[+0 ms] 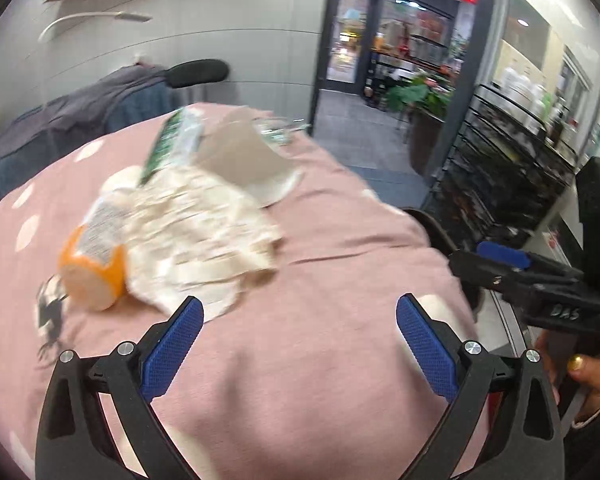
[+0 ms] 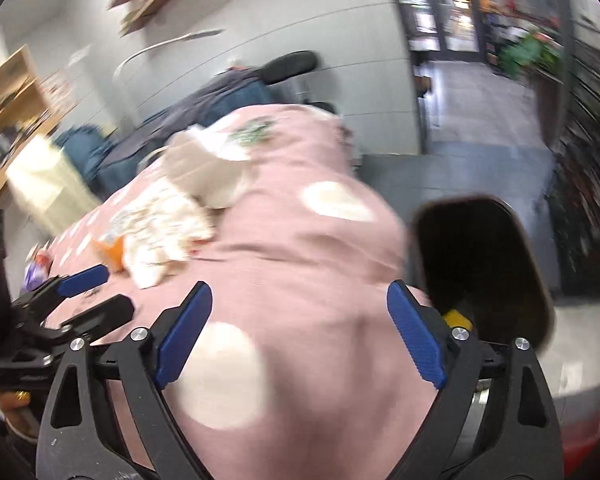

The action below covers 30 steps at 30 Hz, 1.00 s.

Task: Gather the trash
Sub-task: 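Move both tools back to the table toward the paper and bottle, then grasp the crumpled paper with the right gripper while the left grasps the white bottle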

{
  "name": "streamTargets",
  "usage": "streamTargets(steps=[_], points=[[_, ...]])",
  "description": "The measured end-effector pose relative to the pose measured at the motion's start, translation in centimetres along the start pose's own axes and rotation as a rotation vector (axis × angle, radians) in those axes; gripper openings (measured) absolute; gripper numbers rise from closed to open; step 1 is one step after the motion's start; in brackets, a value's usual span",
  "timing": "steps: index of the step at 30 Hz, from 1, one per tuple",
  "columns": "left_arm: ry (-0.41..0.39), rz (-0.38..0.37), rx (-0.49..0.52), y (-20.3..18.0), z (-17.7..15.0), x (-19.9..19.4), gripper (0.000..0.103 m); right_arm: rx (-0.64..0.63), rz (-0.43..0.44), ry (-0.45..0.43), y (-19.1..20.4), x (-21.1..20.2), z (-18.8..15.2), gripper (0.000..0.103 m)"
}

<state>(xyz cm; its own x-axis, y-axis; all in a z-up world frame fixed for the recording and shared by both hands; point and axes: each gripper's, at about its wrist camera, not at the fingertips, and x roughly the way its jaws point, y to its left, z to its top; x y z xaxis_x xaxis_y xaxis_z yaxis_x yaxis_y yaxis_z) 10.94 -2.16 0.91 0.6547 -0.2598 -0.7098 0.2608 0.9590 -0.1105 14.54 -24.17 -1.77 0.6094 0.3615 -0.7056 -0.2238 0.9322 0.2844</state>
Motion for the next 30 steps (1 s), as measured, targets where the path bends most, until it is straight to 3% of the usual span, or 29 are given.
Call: streamTargets(steps=[5,10,19,23,25,30], points=[[-0.022,0.094,-0.094,5.3,-0.7,-1.9,0.095,-0.149,0.079,0.078,5.3,3.1,1.4,0.089],[-0.035,0.161,-0.177,10.1,-1.4,-3.2,0.095,-0.206,0.129,0.171,9.3,7.0,3.3,0.089],[-0.012,0.168,-0.228,14.1,-2.0,-3.3,0.095,-0.236,0.015,0.329,12.7,15.9,5.9,0.087],[-0.004,0.154,-0.234,15.1,-1.5,-2.7,0.095,-0.241,0.028,0.358,12.8,16.4,5.4,0.041],[0.003,0.147,-0.241,15.7,-1.1,-2.2,0.095,-0.264,0.018,0.337,13.0,15.6,5.0,0.025],[0.020,0.106,-0.270,17.2,0.7,-0.7,0.095,-0.237,0.044,0.275,12.5,12.1,4.7,0.021]])
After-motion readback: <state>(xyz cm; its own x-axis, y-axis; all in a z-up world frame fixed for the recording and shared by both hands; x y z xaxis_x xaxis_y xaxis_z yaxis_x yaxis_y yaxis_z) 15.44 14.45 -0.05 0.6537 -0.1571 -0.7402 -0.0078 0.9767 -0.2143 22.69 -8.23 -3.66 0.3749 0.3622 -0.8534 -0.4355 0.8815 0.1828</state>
